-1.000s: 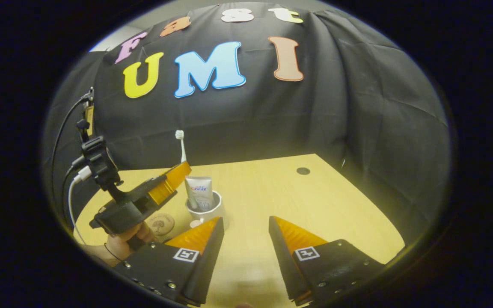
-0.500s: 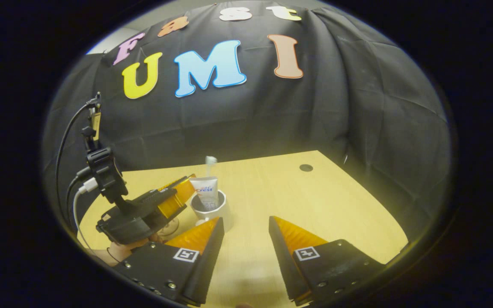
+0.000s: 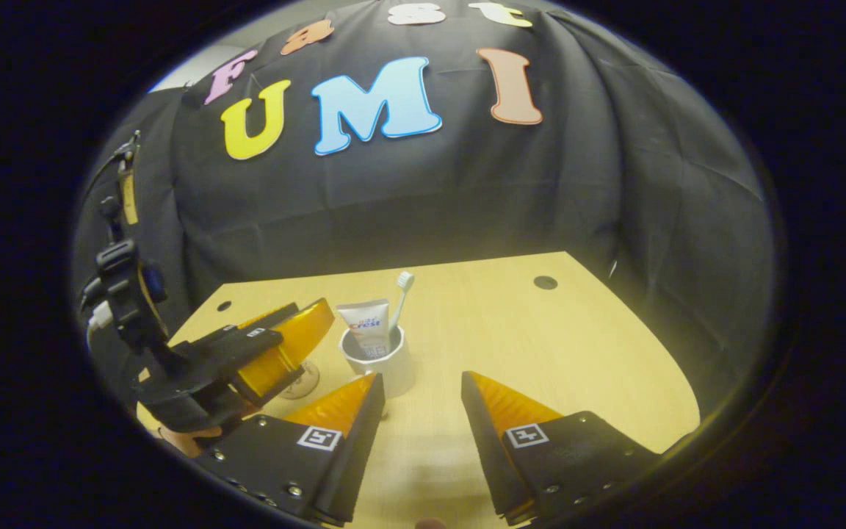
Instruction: Put the toothbrush and toothpaste on the desktop into the cup, then pick up the cup and place it on the coaster on the desktop.
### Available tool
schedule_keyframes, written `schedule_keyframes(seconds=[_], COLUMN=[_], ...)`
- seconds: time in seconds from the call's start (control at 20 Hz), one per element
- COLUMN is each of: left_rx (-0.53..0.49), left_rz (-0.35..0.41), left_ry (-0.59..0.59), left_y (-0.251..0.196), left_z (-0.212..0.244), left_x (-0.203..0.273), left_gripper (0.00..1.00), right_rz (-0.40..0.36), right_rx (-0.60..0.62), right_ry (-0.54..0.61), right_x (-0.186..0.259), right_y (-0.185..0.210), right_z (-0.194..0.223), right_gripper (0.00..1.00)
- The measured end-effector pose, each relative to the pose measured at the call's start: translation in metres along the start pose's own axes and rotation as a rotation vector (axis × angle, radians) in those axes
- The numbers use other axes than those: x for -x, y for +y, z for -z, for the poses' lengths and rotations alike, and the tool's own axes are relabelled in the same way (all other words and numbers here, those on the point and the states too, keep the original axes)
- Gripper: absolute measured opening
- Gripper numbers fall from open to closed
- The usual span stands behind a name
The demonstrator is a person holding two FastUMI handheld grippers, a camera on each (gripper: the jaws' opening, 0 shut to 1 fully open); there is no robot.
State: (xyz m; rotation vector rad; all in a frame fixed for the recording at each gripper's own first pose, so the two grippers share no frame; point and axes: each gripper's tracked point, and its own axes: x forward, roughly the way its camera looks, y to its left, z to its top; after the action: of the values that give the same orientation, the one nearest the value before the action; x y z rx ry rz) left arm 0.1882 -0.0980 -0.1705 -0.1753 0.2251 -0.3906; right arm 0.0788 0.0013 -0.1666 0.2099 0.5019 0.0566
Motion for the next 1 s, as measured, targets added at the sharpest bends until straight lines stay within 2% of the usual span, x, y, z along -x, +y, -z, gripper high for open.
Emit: schedule_keyframes(seconds=[0.1,0.2,0.25,0.3,0.45,0.55,0.75,1.0], left_rx=[0.008,0.019,0.021,0.019,0.002,-0.002,0.008,0.047], left_rz=[-0.034,-0.070,-0.088,-0.106,-0.151,-0.153,-0.144,-0.133], left_ry=[0.008,0.020,0.025,0.035,0.069,0.100,0.141,0.195], left_y=[0.002,0.004,0.006,0.008,0.016,0.018,0.021,0.030], left_z=[-0.001,0.000,-0.001,0.000,0.004,0.006,0.009,0.019], left_x=[0.011,0.023,0.028,0.034,0.053,0.062,0.079,0.093], left_gripper=[0.76,0.78,0.76,0.86,0.86,0.87,0.86,0.86], right_rz=[-0.010,-0.021,-0.021,-0.030,-0.036,-0.052,-0.007,-0.065], right_rx=[0.000,0.006,0.016,0.027,0.089,0.091,0.093,-0.025], right_ry=[0.043,0.080,0.107,0.128,0.176,0.210,0.296,0.348], right_x=[-0.008,-0.015,-0.019,-0.021,-0.029,-0.034,-0.043,-0.044], right_y=[0.000,0.001,0.000,0.002,0.006,0.012,0.003,0.017], right_z=[0.005,0.008,0.011,0.014,0.017,0.021,0.038,0.034], right_gripper=[0.66,0.66,0.67,0.66,0.66,0.66,0.66,0.66])
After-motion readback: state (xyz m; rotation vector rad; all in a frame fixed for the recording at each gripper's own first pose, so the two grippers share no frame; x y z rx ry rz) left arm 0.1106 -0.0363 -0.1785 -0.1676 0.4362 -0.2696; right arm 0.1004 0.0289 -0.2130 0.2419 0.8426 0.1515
